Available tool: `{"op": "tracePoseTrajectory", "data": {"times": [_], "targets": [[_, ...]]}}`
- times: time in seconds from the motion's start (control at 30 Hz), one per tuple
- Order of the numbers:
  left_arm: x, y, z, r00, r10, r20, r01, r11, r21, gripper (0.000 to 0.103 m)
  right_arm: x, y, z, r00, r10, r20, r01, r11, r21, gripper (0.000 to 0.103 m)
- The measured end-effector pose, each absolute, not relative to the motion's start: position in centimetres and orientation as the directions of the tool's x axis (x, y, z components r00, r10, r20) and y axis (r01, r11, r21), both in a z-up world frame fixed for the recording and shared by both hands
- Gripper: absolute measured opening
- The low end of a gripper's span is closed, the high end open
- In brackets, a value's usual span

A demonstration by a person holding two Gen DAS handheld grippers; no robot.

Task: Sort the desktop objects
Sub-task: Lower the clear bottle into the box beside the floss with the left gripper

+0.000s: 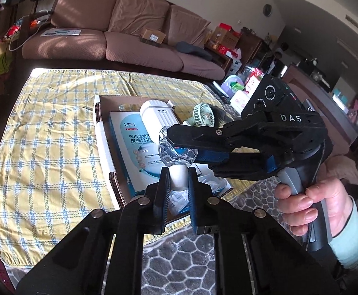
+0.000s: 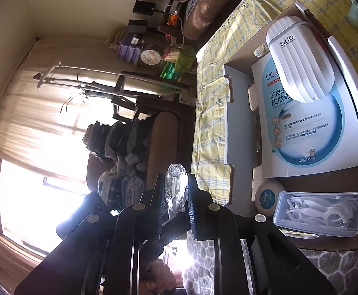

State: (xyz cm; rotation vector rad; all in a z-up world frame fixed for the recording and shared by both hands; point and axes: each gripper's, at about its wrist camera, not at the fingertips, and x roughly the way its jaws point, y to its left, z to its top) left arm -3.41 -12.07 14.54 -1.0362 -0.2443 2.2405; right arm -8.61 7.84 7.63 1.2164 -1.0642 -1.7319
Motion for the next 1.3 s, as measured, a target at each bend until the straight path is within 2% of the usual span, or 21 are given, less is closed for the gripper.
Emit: {"op": "tracePoseTrajectory", "data": {"times": [0.1, 0.27, 0.37, 0.5, 0.6, 0.77, 0.93, 1.03, 1.3], "targets": [[-3.3, -11.8, 14.4, -0.469, 0.615, -0.634, -0.484, -0.779, -0.398, 0.013, -8.6, 7.8, 7.6, -0.238, -0.899, -0.368, 0.109, -0.401, 0.91, 0.021], [-3.3, -10.6, 13.8, -0.444, 0.56, -0.7, -0.508, -0.801, -0.318, 0.013, -8.4, 9.3, 8.7, -0.267, -0.805, -0.53, 0.145, -0.577, 0.804, 0.029], [-4.0, -10.0, 13.6, -0.383, 0.537, -0.751, -0.545, -0.788, -0.285, 0.013, -7.8, 10.3, 10.2, -0.266, -0.768, -0.582, 0.219, -0.636, 0.74, 0.031], [-4.7, -6.4, 13.0, -0.28, 0.338, -0.899, -0.69, -0.721, -0.056, 0.013, -6.0, 11.0, 12.1, -0.277, -0.703, -0.655, 0.335, -0.71, 0.62, 0.04], [-5.2, -4.0, 12.0, -0.204, 0.154, -0.967, -0.791, -0.608, 0.07, 0.013, -5.0, 12.1, 12.4, -0.273, -0.709, -0.65, 0.369, -0.701, 0.61, 0.04], [-6.3, -1.7, 10.3, -0.072, -0.005, -0.997, -0.879, -0.473, 0.066, 0.013, -4.6, 13.8, 11.2, -0.262, -0.717, -0.646, 0.37, -0.692, 0.619, 0.04], [-6.4, 0.0, 8.4, -0.026, -0.137, -0.99, -0.938, -0.338, 0.072, 0.013, -4.5, 16.1, 10.1, -0.259, -0.73, -0.632, 0.347, -0.681, 0.644, 0.04], [-5.8, 1.1, 7.3, -0.002, -0.185, -0.983, -0.962, -0.267, 0.052, 0.013, -4.6, 16.9, 9.4, -0.259, -0.722, -0.642, 0.342, -0.69, 0.638, 0.04], [-6.2, 2.5, 6.9, -0.011, -0.209, -0.978, -0.974, -0.217, 0.057, 0.013, -4.6, 17.9, 8.5, -0.259, -0.722, -0.641, 0.347, -0.689, 0.636, 0.04]]}}
